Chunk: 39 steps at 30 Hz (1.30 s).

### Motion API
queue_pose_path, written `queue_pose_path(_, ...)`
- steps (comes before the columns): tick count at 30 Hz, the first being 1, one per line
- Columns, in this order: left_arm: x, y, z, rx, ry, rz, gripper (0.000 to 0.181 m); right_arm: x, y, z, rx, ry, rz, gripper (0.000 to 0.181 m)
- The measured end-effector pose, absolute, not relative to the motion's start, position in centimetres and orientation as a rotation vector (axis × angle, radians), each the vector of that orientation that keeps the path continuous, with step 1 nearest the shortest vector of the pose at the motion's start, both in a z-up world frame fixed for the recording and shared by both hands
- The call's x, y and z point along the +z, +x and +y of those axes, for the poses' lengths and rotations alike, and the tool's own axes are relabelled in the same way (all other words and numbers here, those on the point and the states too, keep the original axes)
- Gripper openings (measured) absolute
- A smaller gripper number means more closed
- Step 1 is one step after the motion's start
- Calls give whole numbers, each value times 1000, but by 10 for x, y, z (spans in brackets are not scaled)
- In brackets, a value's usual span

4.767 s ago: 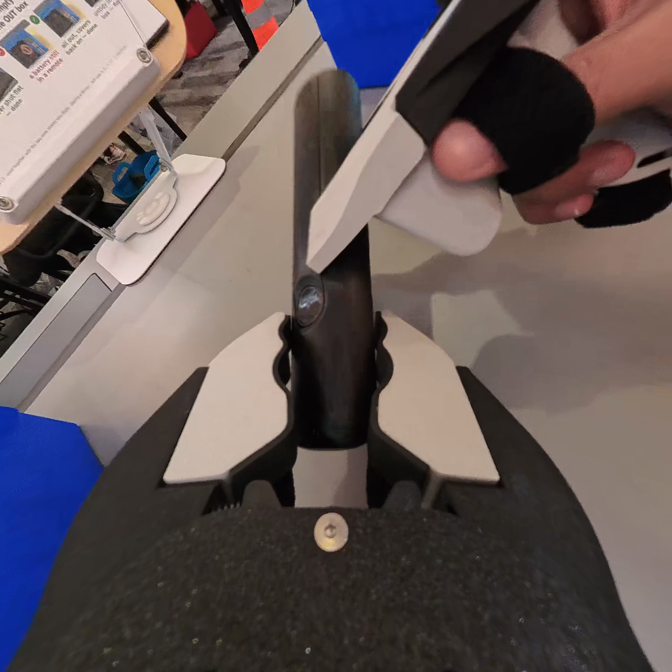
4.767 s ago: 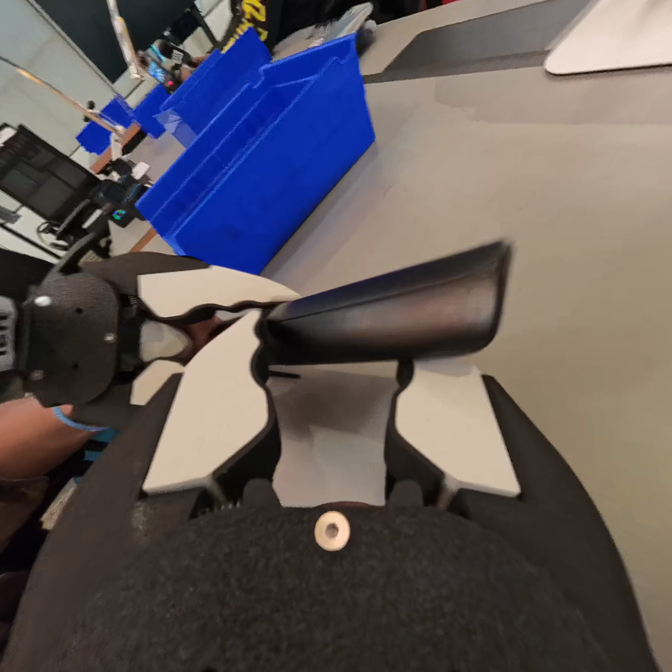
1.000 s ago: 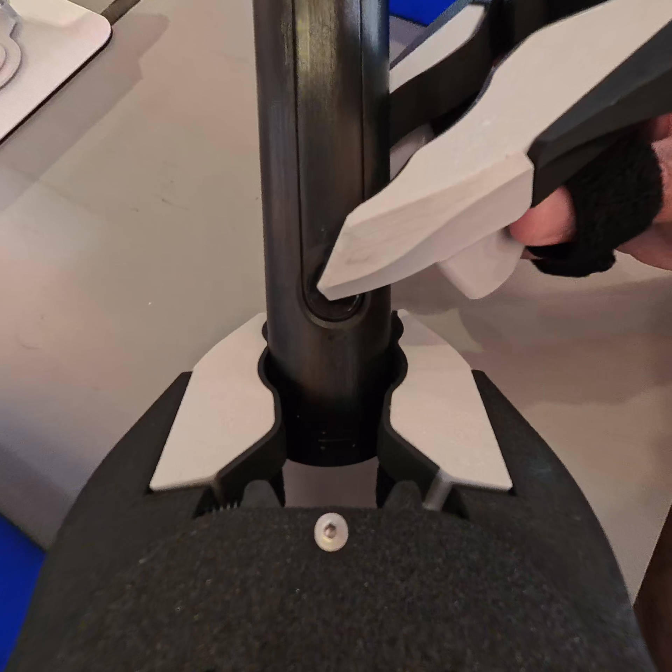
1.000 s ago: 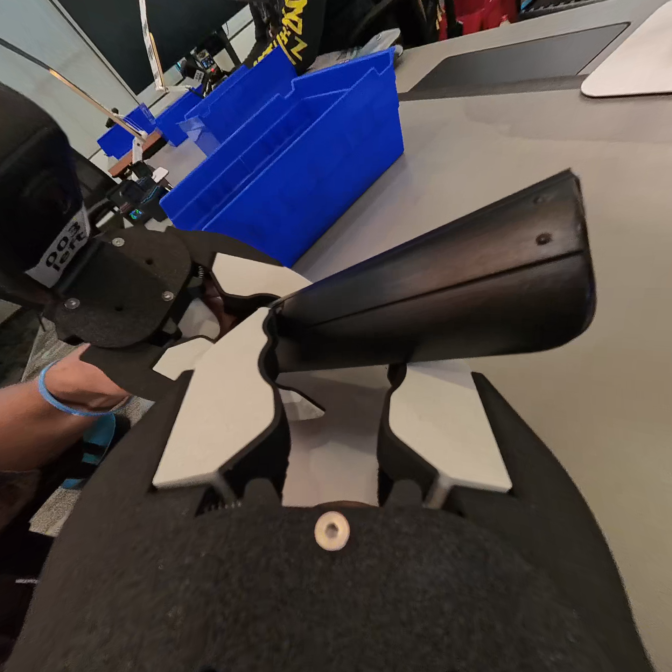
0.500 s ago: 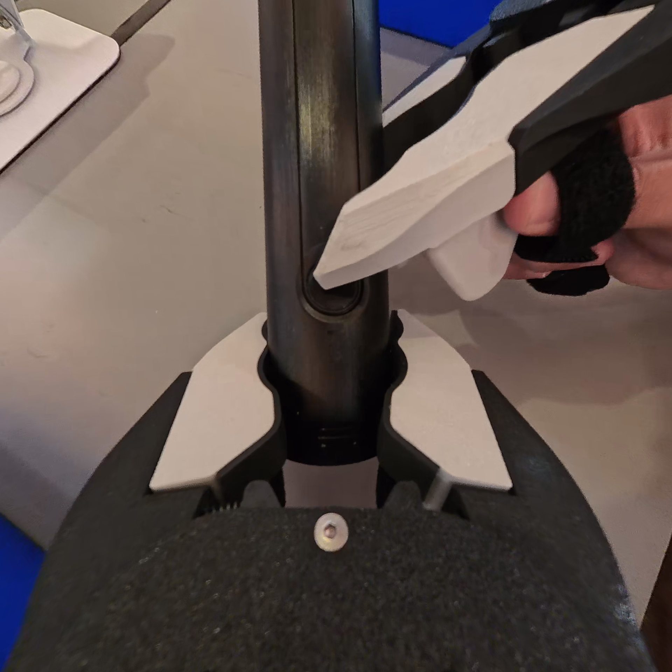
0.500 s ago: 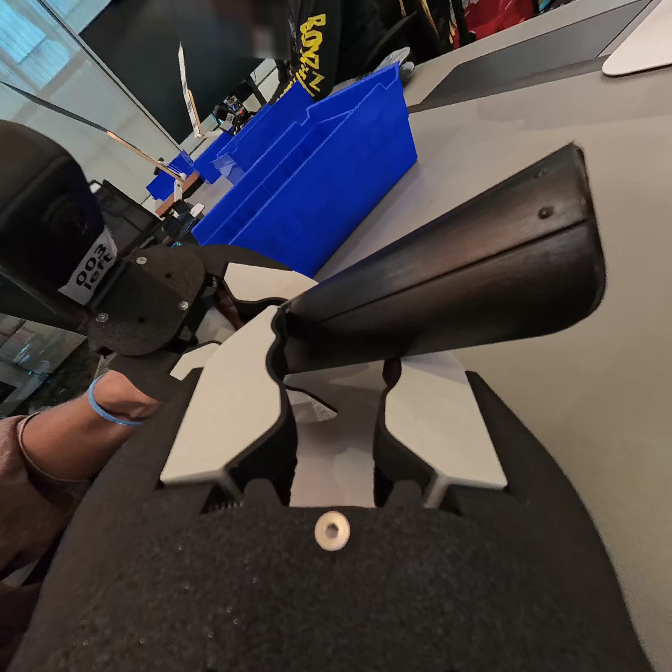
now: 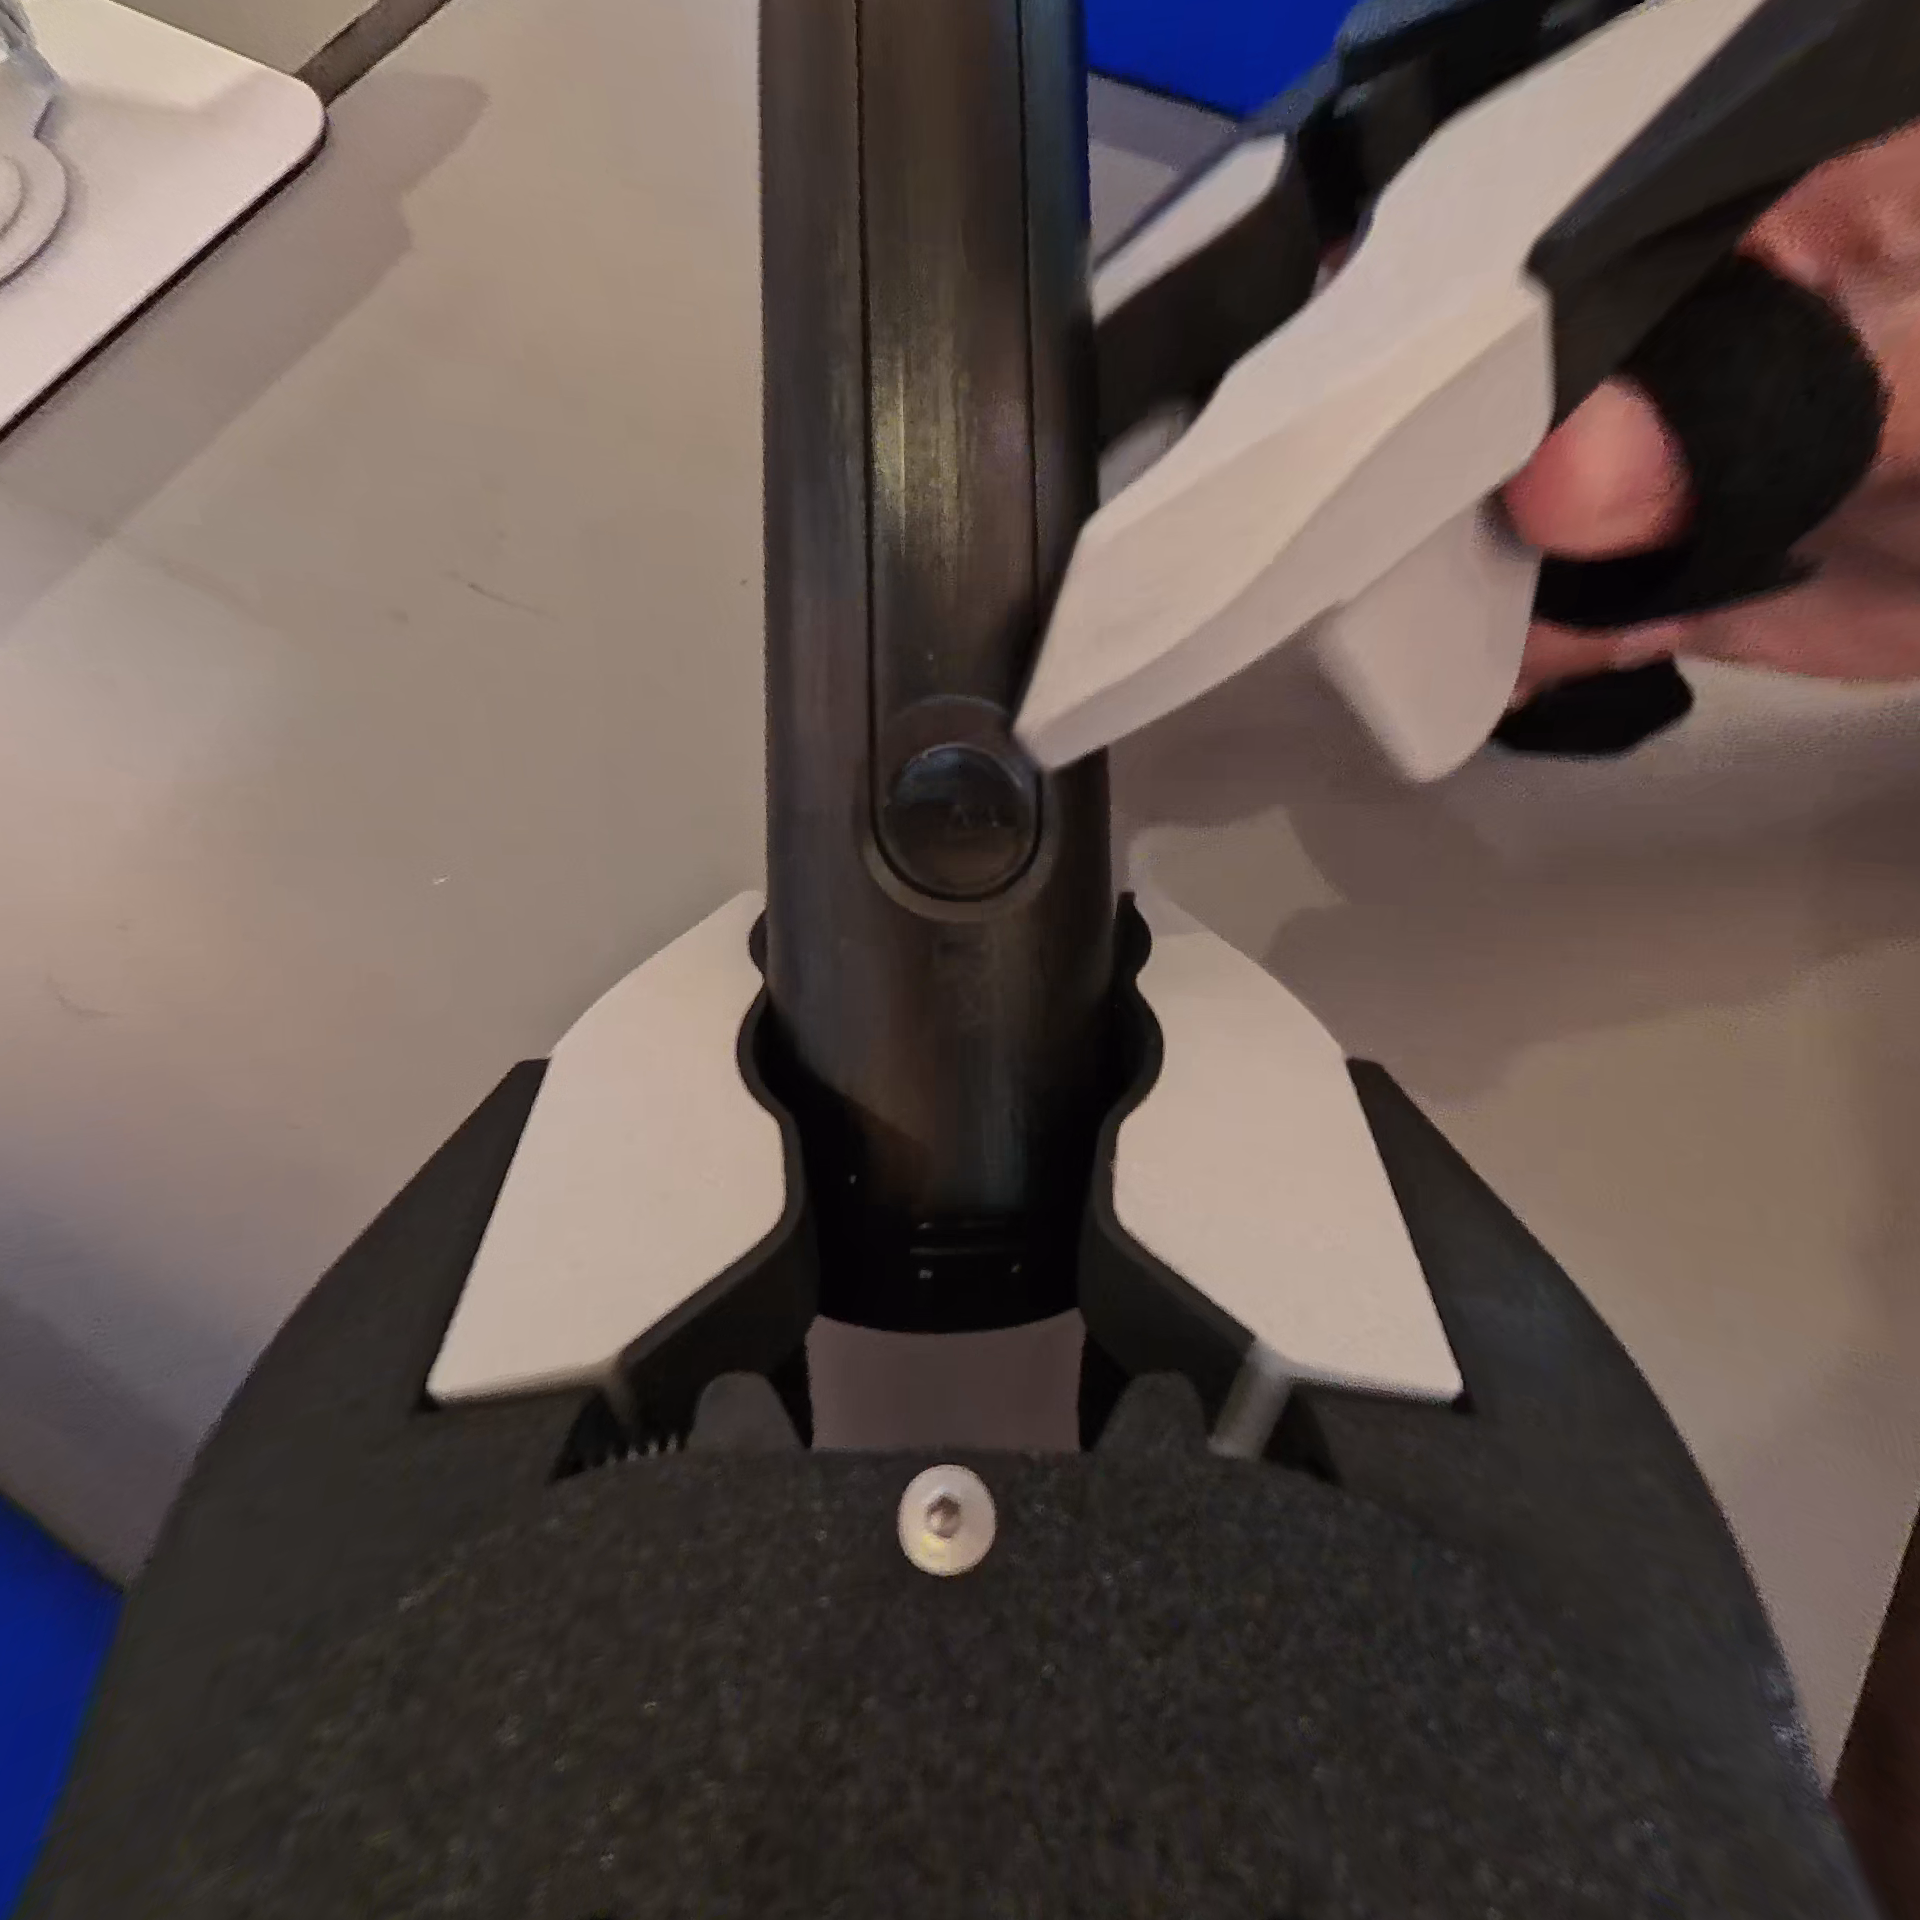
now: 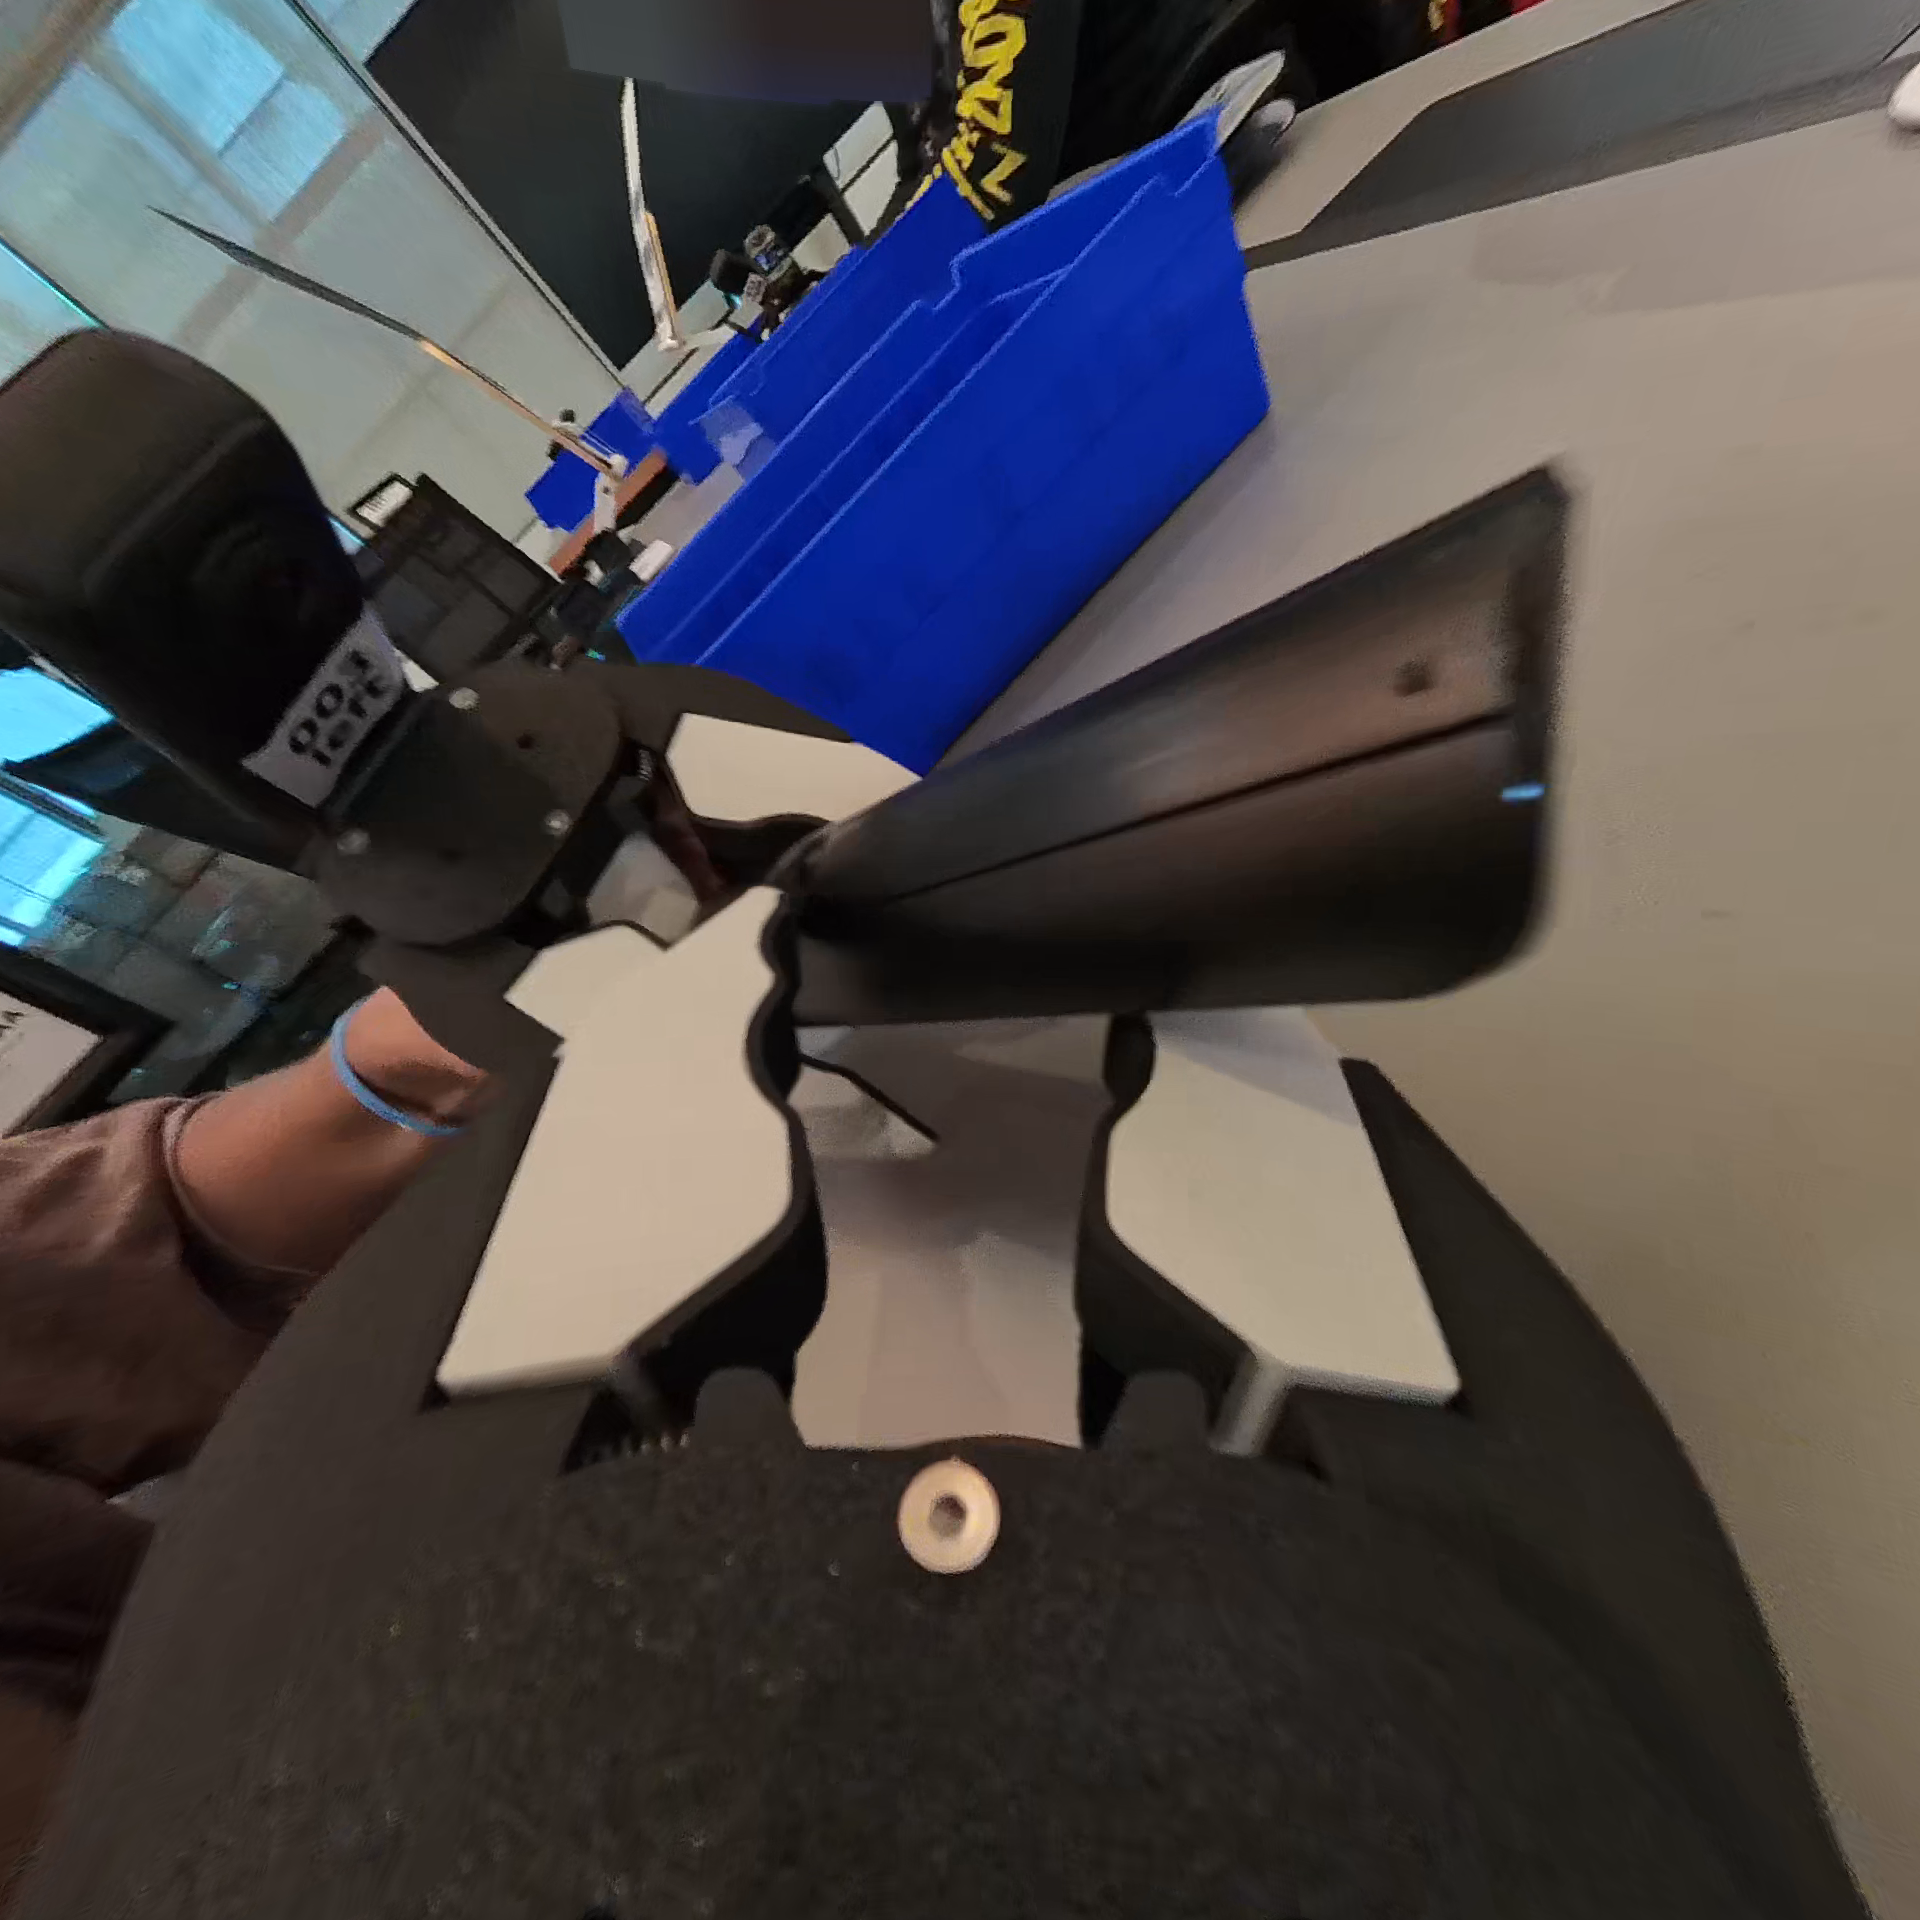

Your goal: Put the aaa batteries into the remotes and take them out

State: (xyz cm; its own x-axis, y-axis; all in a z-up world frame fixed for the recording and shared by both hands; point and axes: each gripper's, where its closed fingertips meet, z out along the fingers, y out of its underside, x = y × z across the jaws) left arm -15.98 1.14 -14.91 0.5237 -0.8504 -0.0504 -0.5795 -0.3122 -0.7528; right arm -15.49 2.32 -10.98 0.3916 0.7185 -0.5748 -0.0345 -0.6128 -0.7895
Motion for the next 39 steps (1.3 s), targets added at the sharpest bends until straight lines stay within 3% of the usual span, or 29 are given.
queue_pose_path(4,-142,-173,12,-490,-2021,1175,60,-103,-132,23,1196,-1932,-775,71)
queue_pose_path(8,-144,-183,12,-593,-2112,1137,60,-88,-99,28,734,-1808,-1038,76)
queue_pose_path(16,-150,-177,-8,-685,-2190,1272,60,-101,-160,-12,161,-1256,-1667,53)
queue_pose_path(23,-155,-180,-17,-606,-2229,1321,60,-117,-179,-19,100,-1132,-1907,48)
queue_pose_path(29,-160,-177,-23,-580,-2217,1377,60,-120,-177,-19,-54,-949,-1960,26)
queue_pose_path(39,-160,-171,-24,-575,-2193,1374,61,-122,-169,-20,-151,-866,-1991,26)
